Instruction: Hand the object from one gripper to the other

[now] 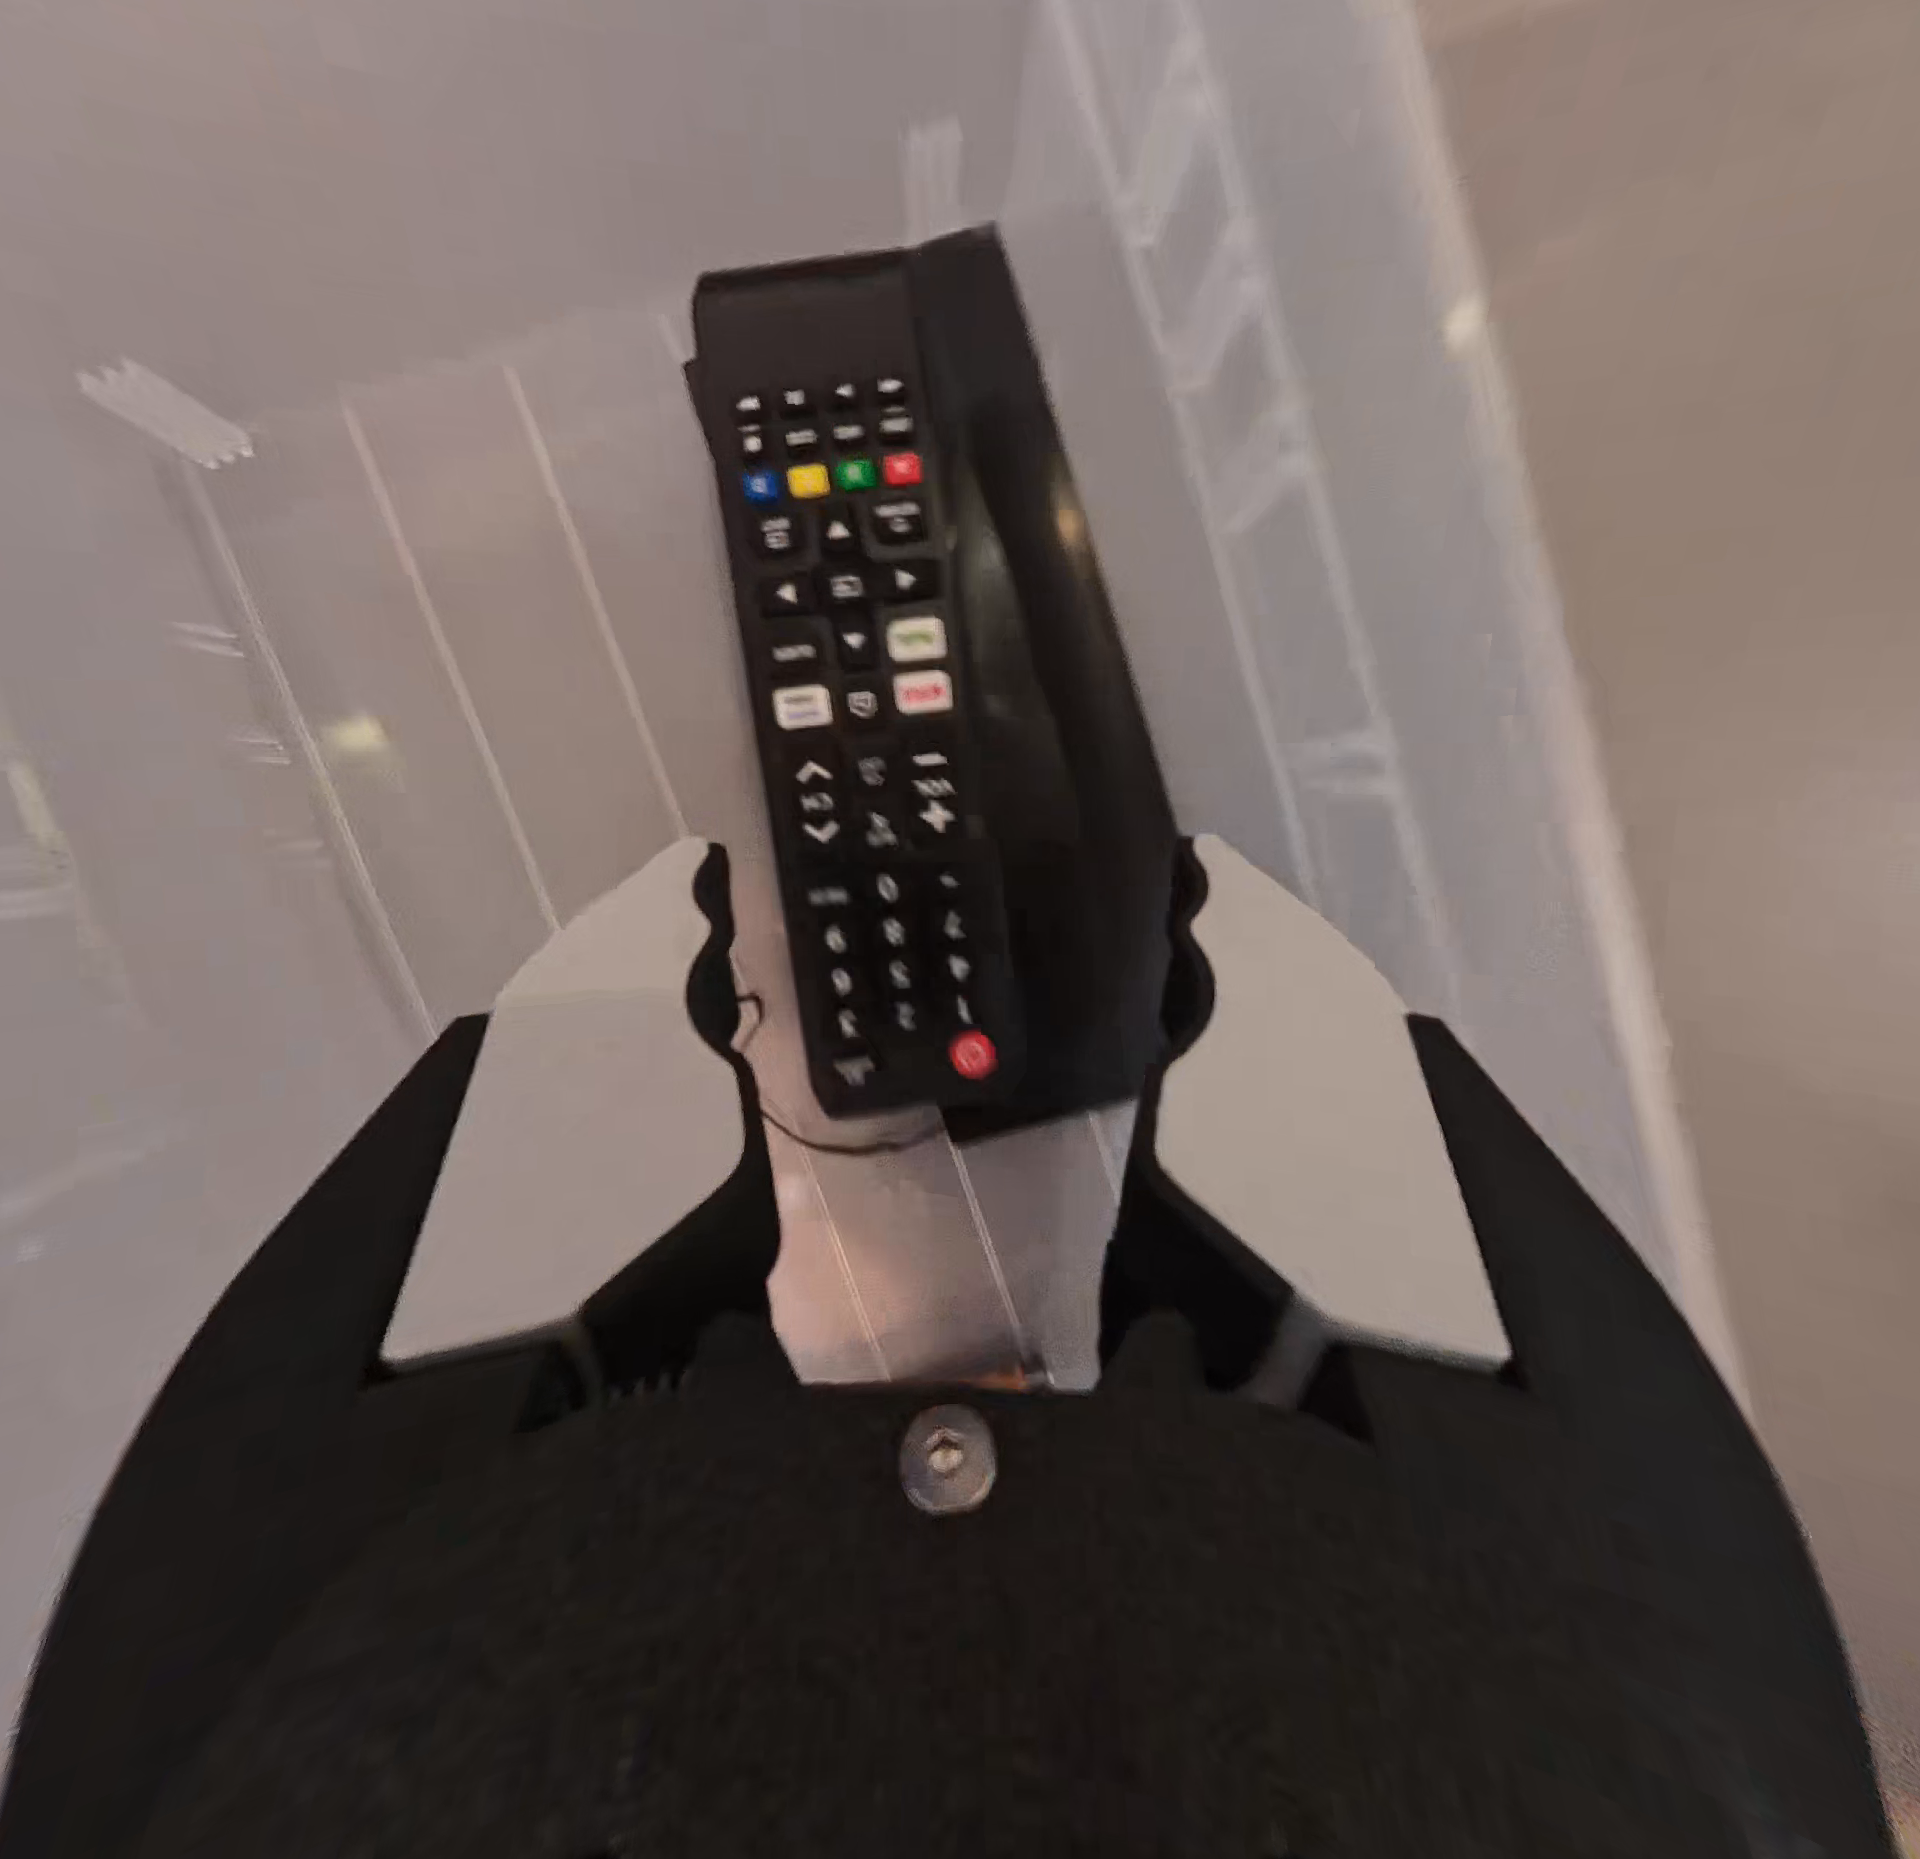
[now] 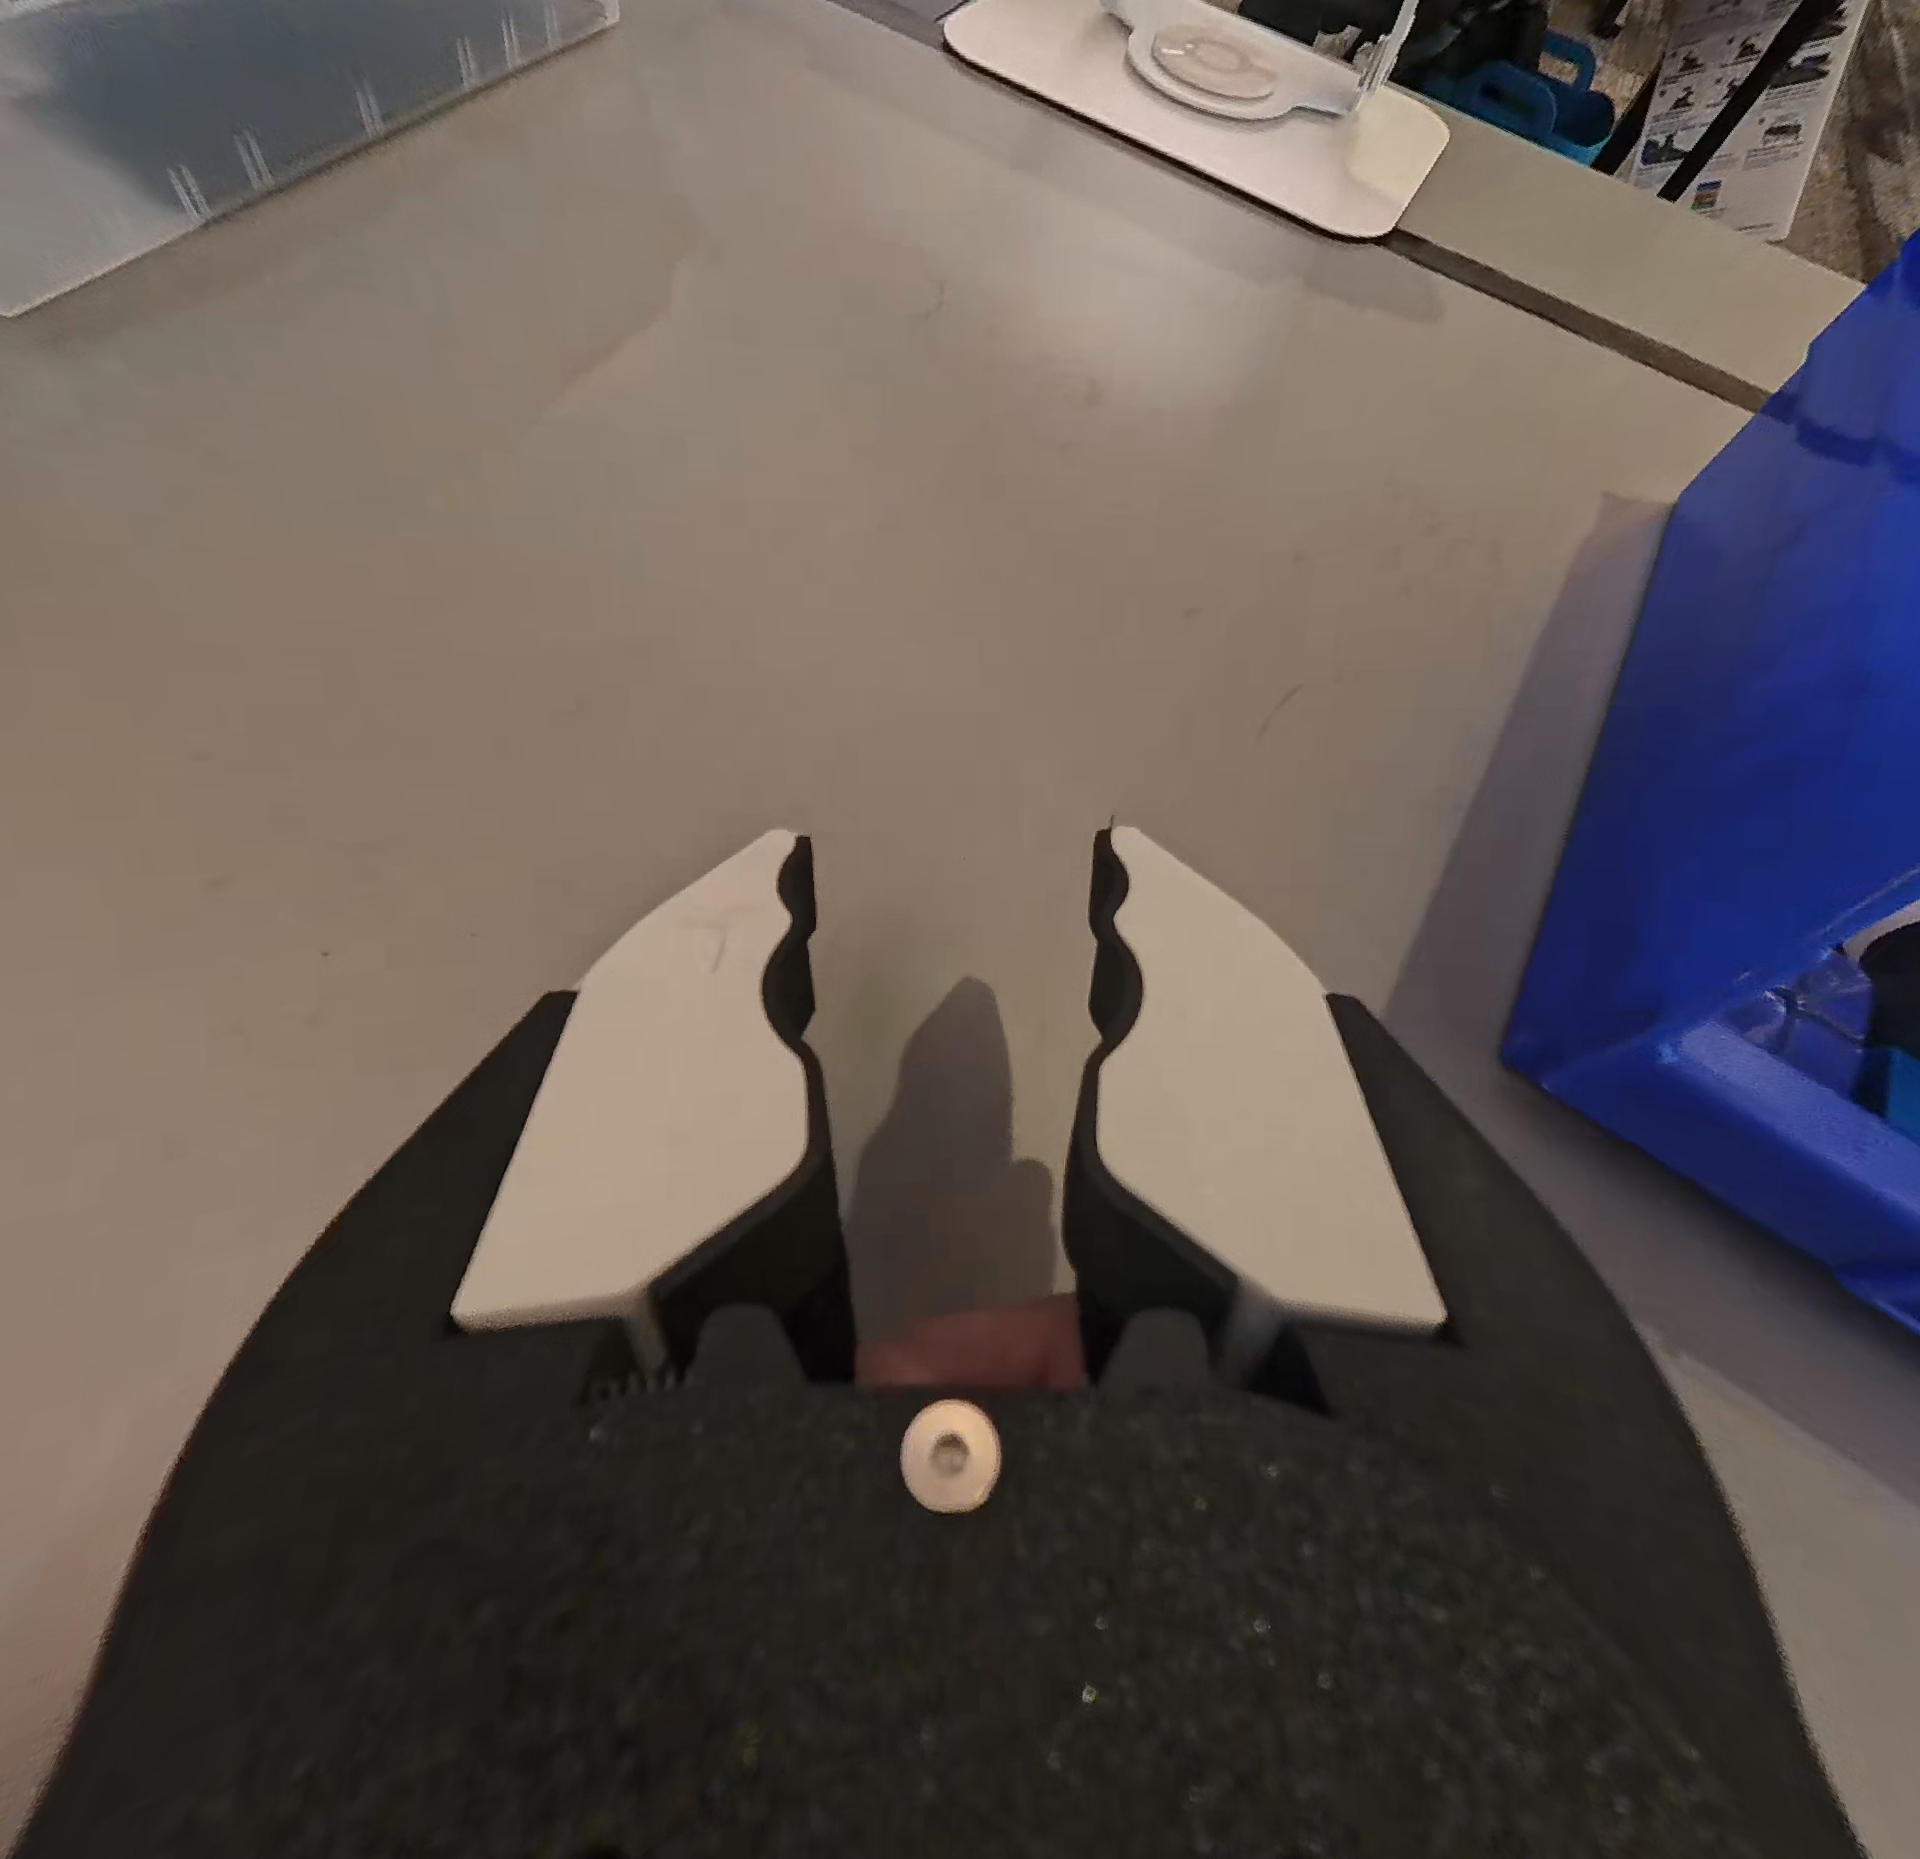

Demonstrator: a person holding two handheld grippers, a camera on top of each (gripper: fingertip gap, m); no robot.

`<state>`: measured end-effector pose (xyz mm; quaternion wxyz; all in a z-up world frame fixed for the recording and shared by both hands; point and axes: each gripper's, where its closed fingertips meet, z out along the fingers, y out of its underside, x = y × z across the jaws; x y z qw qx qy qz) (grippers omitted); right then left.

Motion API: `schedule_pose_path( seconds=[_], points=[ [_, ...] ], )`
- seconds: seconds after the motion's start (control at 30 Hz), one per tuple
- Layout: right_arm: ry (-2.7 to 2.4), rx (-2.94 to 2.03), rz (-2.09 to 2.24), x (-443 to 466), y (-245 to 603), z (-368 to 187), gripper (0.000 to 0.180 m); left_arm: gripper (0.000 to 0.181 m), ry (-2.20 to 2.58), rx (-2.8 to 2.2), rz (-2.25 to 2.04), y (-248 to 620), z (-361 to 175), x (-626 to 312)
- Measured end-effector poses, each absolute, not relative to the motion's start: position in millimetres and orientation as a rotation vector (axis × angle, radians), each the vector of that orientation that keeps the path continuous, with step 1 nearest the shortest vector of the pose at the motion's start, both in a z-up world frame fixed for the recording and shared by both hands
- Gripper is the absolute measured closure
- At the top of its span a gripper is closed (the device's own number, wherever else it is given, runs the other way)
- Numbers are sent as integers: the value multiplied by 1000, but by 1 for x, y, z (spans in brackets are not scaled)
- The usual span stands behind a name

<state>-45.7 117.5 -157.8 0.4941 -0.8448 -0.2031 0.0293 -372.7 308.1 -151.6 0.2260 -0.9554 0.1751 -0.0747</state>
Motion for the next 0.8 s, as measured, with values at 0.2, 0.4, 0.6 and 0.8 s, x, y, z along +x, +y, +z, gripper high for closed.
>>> schedule_pose_path(
  seconds=[0.2, 0.4, 0.6, 0.8],
  points=[
    [-502, -2057, 78, -46, 116, -159, 129, 115, 489, -2792, -176, 320, -193, -382],
    [-513, -2059, 106, -49, 114, -160, 131, 129, 579, -2739, -193, 318, -188, -385],
    [-476, -2128, 598, -70, 113, -155, 128, 130, 617, -2559, -432, 307, -129, -397],
    [-931, -1956, 1036, -95, 121, -140, 118, 130, 786, -2502, -887, 263, -56, -381]
  ],
)
